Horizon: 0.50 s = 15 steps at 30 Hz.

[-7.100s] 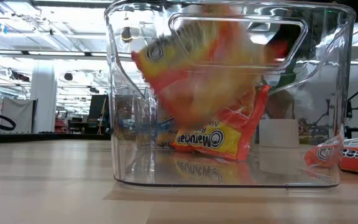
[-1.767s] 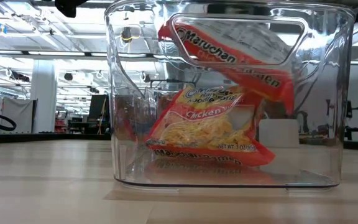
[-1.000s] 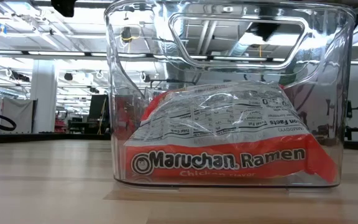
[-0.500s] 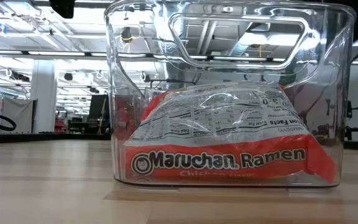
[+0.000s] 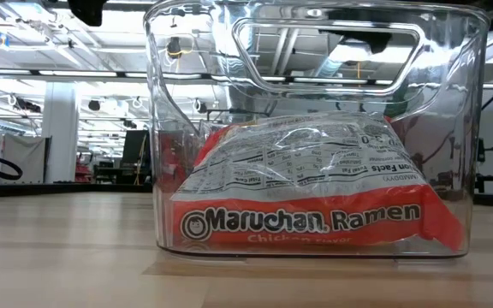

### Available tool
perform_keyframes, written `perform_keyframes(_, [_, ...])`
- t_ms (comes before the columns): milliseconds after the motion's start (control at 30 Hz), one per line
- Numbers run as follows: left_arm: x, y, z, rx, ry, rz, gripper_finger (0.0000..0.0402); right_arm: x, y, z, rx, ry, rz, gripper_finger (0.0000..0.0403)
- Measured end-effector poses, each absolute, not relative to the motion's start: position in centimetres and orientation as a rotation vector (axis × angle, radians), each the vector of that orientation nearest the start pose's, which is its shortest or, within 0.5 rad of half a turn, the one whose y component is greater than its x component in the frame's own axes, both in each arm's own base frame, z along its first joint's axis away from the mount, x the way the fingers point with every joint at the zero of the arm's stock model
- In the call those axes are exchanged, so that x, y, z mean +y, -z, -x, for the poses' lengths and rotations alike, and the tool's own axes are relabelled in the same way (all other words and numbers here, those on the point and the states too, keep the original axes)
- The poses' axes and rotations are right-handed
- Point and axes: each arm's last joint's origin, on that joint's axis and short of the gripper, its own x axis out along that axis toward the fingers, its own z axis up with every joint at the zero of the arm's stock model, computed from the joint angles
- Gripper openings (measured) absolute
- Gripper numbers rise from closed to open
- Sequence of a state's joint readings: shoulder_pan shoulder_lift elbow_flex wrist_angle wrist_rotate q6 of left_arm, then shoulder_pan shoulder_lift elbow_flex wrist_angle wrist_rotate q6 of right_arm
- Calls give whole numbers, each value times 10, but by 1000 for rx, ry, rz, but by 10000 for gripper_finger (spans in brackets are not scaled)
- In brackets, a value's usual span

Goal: Sort Maruchan noodles
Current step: Put the blue noodle pack into the middle transparent bin

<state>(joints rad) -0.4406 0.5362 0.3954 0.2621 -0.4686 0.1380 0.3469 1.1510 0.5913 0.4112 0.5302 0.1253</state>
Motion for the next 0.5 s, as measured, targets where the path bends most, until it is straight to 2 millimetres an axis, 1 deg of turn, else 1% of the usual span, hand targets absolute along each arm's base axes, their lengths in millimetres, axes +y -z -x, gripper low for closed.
perform_keyframes(133, [-45,-270,-130,-119,-78,-97,216,65,-254,-234,50,195,-21,218])
perform_keyframes(267, [-45,-269,-130,-114,-92,-98,216,65,-254,-234,46,194,-6,218])
perform_keyframes(400, [-46,-267,-130,-98,-41,-105,216,65,-258,-234,3,193,-23,218])
perform_keyframes(500, [-49,-266,-131,-98,48,-76,216,65,-258,-234,9,193,-20,218])
